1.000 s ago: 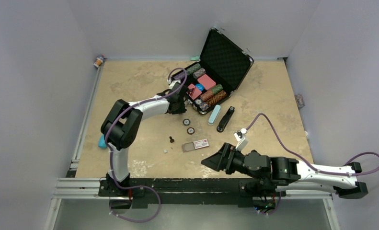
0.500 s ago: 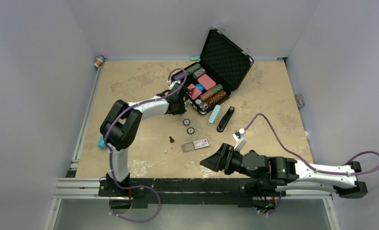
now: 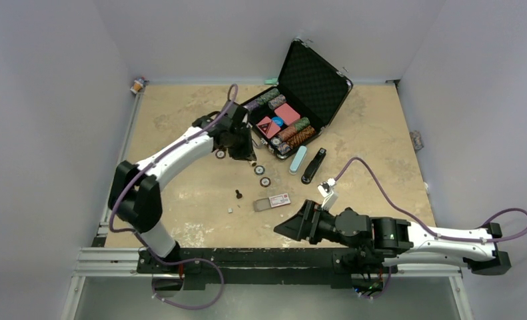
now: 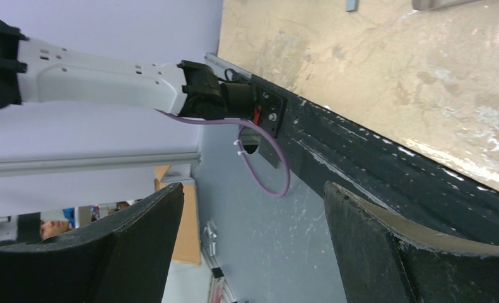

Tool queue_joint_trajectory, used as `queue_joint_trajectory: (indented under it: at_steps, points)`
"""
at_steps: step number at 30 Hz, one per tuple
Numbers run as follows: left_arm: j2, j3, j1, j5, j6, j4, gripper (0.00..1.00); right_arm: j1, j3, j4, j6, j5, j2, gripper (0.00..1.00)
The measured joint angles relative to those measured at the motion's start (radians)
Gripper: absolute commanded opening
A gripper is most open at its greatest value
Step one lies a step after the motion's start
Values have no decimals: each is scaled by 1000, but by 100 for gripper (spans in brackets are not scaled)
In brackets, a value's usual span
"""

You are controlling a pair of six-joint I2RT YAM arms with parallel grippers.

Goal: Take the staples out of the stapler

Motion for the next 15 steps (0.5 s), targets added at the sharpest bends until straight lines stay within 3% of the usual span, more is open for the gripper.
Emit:
queue_joint_trajectory:
  at_steps: [9, 15]
  points:
    - [-285, 12, 11, 45, 85, -172, 3, 0, 18, 60, 0, -22, 62, 85]
    - [-482, -116, 11, 69, 156, -232, 3, 1, 27, 58, 2, -21, 103, 86]
